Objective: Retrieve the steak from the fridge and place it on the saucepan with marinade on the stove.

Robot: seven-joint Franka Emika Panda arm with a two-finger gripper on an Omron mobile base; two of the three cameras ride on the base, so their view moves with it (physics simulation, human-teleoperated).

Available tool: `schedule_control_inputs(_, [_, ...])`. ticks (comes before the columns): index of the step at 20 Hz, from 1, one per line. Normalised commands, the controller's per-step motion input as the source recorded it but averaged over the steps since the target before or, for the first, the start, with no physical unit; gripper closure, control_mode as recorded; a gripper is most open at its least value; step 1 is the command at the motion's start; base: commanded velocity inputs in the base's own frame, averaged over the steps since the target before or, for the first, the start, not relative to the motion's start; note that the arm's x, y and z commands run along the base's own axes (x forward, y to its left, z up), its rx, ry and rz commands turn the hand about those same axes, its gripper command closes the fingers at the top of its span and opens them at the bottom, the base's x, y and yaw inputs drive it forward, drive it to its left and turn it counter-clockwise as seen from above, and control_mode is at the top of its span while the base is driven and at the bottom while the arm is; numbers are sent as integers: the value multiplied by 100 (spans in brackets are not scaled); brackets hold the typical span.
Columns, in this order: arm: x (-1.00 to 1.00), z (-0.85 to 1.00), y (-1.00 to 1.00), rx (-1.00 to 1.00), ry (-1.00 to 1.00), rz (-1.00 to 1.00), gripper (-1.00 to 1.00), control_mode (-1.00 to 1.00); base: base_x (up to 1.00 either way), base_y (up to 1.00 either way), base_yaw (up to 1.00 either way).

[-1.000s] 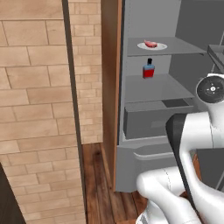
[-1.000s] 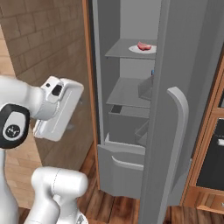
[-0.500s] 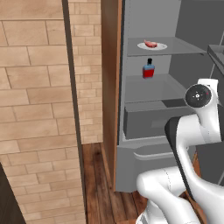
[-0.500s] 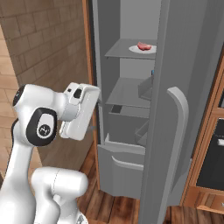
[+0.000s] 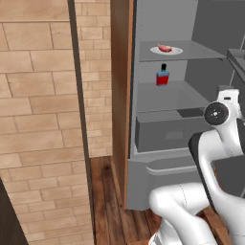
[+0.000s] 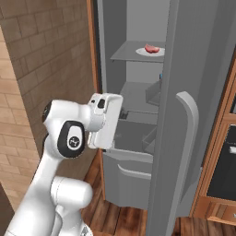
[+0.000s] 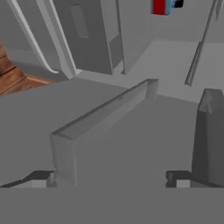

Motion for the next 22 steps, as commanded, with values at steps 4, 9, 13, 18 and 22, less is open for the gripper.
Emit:
schedule_control_inputs(4, [21,0,-45,-4,0,-11,-100,-100,0,0,0])
schedule_control_inputs(9, [40,-9,-23,-2,2,-6,-100,-100,0,0,0])
schedule_control_inputs(13, [49,-35,0,-1,4,0,-100,-100,0,0,0])
schedule_control_inputs(18, [34,-31,-2,-1,4,0,-100,-100,0,0,0])
schedule_control_inputs(22, [4,-18,-39,-4,3,-4,-100,-100,0,0,0])
